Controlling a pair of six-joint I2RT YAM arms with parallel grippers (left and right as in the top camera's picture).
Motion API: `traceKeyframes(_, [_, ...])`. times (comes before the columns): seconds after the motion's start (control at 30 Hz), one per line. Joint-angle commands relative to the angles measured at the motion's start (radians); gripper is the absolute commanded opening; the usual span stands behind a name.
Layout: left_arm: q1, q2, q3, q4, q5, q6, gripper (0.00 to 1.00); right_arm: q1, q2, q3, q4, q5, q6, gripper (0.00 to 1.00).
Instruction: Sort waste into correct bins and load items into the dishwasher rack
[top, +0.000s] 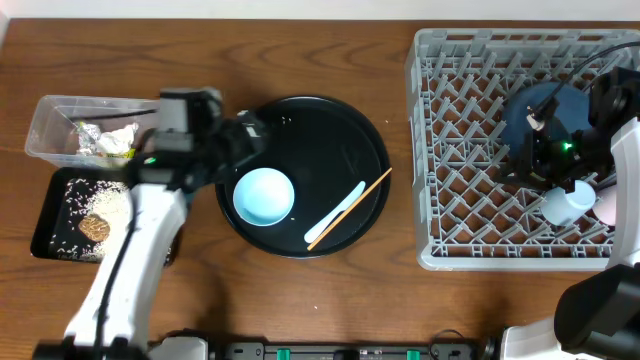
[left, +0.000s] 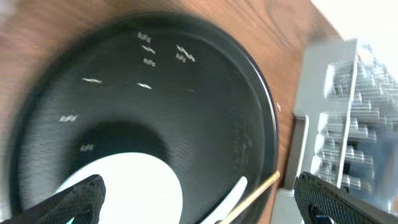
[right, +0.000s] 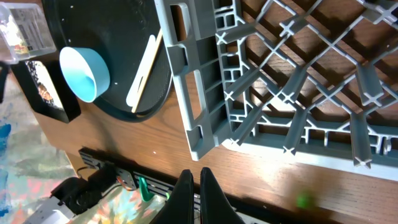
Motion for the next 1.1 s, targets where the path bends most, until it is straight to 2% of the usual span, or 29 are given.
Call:
traceKeyframes(0.0, [0.045, -0.084, -0.003, -0.080, -0.080, -0.032, 0.98, 0.006, -0.001, -0.004, 0.002, -0.008, -0.018, 0.01])
traceKeyframes(0.17, [0.050, -0.099, -0.014, -0.259, -0.213, -0.031, 0.98, 0.006, -0.001, -0.005, 0.002, -0.008, -0.019, 0.01])
traceKeyframes(0.33, [0.050, -0.035, -0.071, -0.268, -0.240, -0.031, 0.99, 0.006, -0.001, -0.010, 0.002, -0.008, -0.022, 0.01])
traceKeyframes(0.5, [0.050, 0.038, -0.085, -0.265, -0.240, -0.031, 0.84, 0.006, -0.001, -0.013, 0.003, -0.008, -0.022, 0.01])
traceKeyframes(0.6, [0.050, 0.079, -0.085, -0.264, -0.239, -0.031, 0.70, 0.006, -0.001, -0.013, 0.009, -0.008, -0.022, 0.01])
traceKeyframes(0.97, [0.029, 0.171, -0.086, -0.268, -0.236, 0.013, 0.68, 0.006, -0.001, -0.013, 0.018, -0.004, -0.022, 0.01])
traceKeyframes(1.07, [-0.004, 0.177, -0.087, -0.271, -0.236, 0.047, 0.63, 0.006, -0.001, -0.013, 0.018, -0.004, -0.022, 0.02])
